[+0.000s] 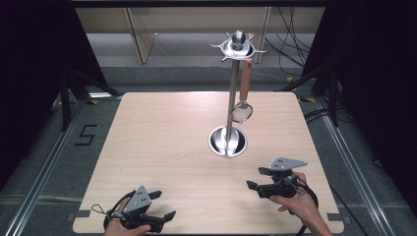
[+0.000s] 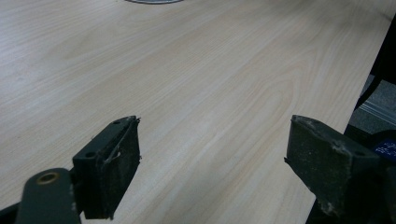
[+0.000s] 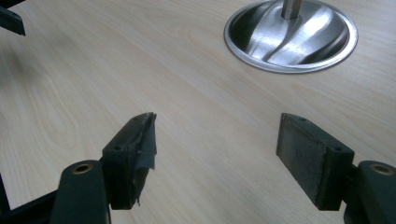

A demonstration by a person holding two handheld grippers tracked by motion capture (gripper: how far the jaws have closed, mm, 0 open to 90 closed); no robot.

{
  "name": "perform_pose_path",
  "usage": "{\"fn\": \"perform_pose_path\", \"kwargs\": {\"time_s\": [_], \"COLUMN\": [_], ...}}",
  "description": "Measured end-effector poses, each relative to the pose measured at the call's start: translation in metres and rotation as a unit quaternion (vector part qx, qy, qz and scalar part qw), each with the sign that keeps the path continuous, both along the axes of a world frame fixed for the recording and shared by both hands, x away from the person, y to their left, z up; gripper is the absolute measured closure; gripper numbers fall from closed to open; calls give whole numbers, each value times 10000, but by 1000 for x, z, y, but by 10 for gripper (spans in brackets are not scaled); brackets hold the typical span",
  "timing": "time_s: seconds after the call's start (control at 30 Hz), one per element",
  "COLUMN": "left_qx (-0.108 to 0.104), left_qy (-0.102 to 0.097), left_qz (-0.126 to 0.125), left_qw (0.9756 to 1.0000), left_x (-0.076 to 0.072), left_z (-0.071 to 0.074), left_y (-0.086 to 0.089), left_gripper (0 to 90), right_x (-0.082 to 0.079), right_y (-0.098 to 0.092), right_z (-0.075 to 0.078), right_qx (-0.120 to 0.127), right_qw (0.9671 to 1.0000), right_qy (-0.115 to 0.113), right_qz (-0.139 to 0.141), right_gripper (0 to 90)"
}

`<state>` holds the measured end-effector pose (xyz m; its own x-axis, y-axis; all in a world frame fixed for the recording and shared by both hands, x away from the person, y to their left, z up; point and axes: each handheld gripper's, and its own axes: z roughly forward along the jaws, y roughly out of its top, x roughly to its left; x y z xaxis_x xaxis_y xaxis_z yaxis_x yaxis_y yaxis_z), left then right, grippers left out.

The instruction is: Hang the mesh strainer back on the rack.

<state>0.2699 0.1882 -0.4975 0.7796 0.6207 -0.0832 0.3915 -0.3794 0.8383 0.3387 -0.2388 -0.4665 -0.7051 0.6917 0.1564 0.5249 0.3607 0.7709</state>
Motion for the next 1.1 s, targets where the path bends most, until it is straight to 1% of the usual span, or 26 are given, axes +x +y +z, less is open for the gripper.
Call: {"fn": "perform_pose_path", "kwargs": {"time_s": [0.03,0.1,0.13,0.17,0.2,0.23,0.3,0.37,0.4,0.43,0.47,0.5,0.53,0.57,0.63,0.67,0.73,0.77,0.8,0.83,0.87,0.9,1.0,1.03,1.07,1.1], "left_qx": [116,99,99,102,107,106,102,98,101,106,-2,34,32,-5,8,14,-24,-74,-58,90,111,-96,-98,97,-7,-7], "left_qy": [-66,-69,-69,-71,-71,-68,-67,-70,-71,-75,82,58,65,75,70,84,109,108,106,-39,-76,20,28,-59,99,99], "left_qz": [-45,-43,-43,-44,-50,-48,-46,-41,-42,-48,70,71,65,74,61,63,85,88,82,-28,-56,31,33,-45,85,85], "left_qw": [9999,9999,9999,9999,9999,9999,9999,9999,9999,9999,9999,10000,10000,9999,10000,9999,9999,9999,9999,9999,9999,9999,9999,9999,9999,9999], "left_x": [1,1,1,1,1,1,1,1,1,1,-1,-1,-1,-1,-1,-1,-1,-1,-1,1,1,0,-1,1,-1,-1], "left_z": [1,1,1,1,1,1,1,1,1,1,0,0,0,0,0,0,0,-1,0,1,1,0,0,1,0,0], "left_y": [1,1,1,1,1,1,1,1,1,1,0,0,0,0,0,0,-1,-1,-1,1,2,-1,-1,1,0,0], "left_gripper": [168,168,168,168,168,168,168,168,168,168,168,168,168,168,168,168,168,168,168,168,168,168,168,168,168,168], "right_x": [0,-1,-3,-3,-4,-3,-6,-6,-8,-9,-10,-10,-10,-12,-12,-14,-14,-16,-17,-17,-17,-19,-24,-23,-25,-24], "right_y": [0,-1,0,-1,-1,-2,-1,-2,-2,-2,-1,-2,-2,-1,-2,0,-2,-1,0,-2,-2,-2,-2,-2,-2,-3], "right_z": [0,-1,-2,-2,-2,-3,-4,-6,-6,-7,-8,-8,-9,-9,-11,-11,-13,-13,-14,-14,-16,-16,-17,-17,-18,-19], "right_qx": [-9,-79,47,-74,-18,-35,0,-11,-27,-20,18,-17,-30,-34,-87,-54,-82,-67,-34,-142,-69,-129,-110,-128,-94,-146], "right_qw": [10000,10000,9999,10000,10000,10000,10000,10000,10000,10000,9999,9999,10000,9999,9999,9999,9999,9998,10000,9999,9999,9999,9998,9998,9998,9999], "right_qy": [-18,-45,107,-22,48,-33,56,-32,71,21,100,106,2,143,42,130,49,161,90,78,69,41,181,122,150,46], "right_qz": [0,39,36,31,25,18,20,92,24,-1,53,70,8,4,35,6,92,27,6,36,98,24,-26,4,5,77], "right_gripper": [296,296,296,296,296,296,296,296,296,296,296,296,296,296,296,296,293,293,292,291,290,290,281,281,280,278]}}
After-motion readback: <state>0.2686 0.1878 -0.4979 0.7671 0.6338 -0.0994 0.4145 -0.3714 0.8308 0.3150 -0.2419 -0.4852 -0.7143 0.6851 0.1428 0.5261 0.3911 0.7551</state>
